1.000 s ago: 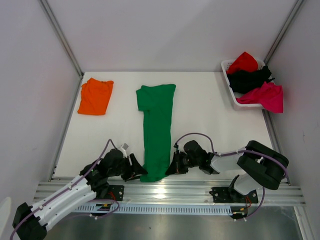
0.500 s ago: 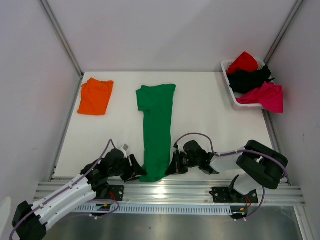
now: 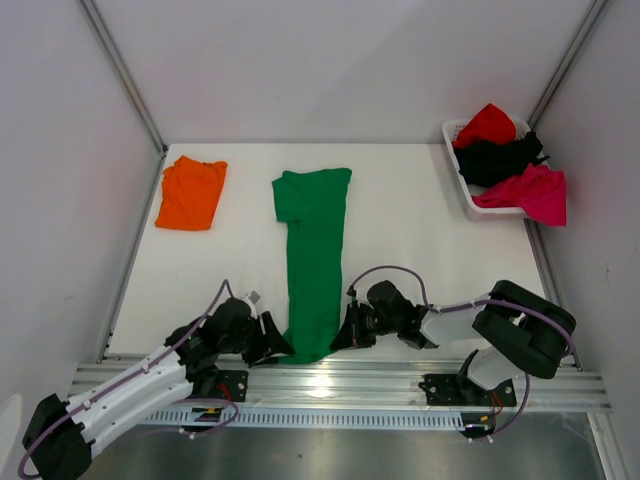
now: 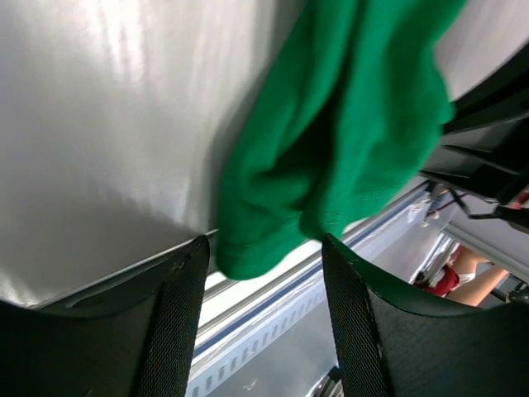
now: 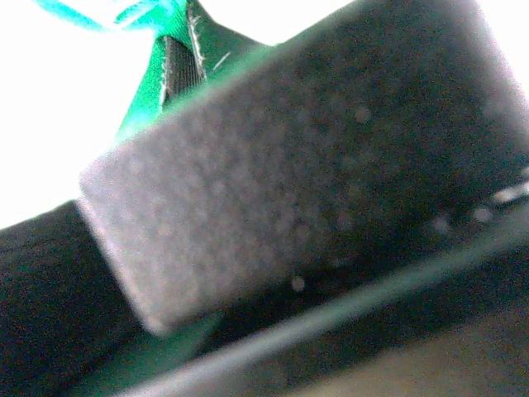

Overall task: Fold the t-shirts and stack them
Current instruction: Fold the tshirt

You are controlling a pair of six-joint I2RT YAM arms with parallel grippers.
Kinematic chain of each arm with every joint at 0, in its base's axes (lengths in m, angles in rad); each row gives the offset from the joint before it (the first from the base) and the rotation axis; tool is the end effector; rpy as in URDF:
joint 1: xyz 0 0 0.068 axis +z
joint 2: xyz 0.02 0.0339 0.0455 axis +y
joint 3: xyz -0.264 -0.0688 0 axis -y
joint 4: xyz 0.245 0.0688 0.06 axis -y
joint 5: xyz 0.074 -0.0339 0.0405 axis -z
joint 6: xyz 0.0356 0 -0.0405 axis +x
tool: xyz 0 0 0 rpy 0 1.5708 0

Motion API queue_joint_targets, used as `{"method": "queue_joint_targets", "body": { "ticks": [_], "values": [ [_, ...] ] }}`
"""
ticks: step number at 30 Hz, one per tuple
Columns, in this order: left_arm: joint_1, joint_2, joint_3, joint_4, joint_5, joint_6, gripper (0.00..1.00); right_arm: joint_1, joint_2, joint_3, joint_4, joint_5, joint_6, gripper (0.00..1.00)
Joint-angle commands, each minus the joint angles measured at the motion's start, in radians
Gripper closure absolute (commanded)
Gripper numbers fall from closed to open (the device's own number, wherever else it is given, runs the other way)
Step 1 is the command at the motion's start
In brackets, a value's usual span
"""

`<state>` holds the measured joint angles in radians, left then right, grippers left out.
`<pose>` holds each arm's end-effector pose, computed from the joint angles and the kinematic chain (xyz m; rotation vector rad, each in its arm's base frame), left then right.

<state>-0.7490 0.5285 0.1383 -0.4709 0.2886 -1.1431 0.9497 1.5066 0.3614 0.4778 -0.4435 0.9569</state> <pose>0.0750 -0.0836 0.1269 -0.3941 2.7321 -1.0627 0.1285 0.2059 0.1129 -0.2768 2.6181 1.3768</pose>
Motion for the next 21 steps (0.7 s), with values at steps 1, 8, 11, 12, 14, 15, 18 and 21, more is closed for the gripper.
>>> {"method": "queue_joint_targets", "body": {
  "ticks": [1, 8, 11, 12, 14, 15, 18, 21],
  "values": [
    [-0.013, 0.048, -0.032, -0.015, -0.026, 0.017, 0.39, 0.004, 0.003, 0.010, 0.036, -0.004, 0.000, 0.99],
    [-0.023, 0.097, -0.023, 0.038, -0.022, 0.019, 0.39, 0.006, 0.018, 0.010, 0.053, -0.008, 0.003, 0.99],
    [-0.032, 0.088, -0.022, 0.057, -0.020, 0.017, 0.40, 0.008, 0.020, 0.007, 0.054, -0.008, 0.005, 0.99],
    [-0.035, 0.073, -0.025, 0.069, -0.016, 0.022, 0.39, 0.008, 0.021, 0.007, 0.056, -0.008, 0.005, 0.99],
    [-0.047, 0.027, -0.031, 0.094, -0.009, 0.017, 0.37, 0.008, 0.024, 0.005, 0.061, -0.008, 0.006, 0.99],
    [-0.049, -0.034, -0.031, 0.094, -0.014, 0.016, 0.36, 0.011, 0.026, 0.005, 0.062, -0.008, 0.006, 0.99],
    [-0.050, -0.135, -0.031, 0.060, -0.045, 0.022, 0.31, 0.014, 0.035, 0.005, 0.073, -0.008, 0.009, 0.99],
    [-0.050, -0.170, -0.037, 0.037, -0.040, 0.017, 0.30, 0.017, 0.041, 0.011, 0.073, -0.009, 0.011, 0.99]
  ]
}}
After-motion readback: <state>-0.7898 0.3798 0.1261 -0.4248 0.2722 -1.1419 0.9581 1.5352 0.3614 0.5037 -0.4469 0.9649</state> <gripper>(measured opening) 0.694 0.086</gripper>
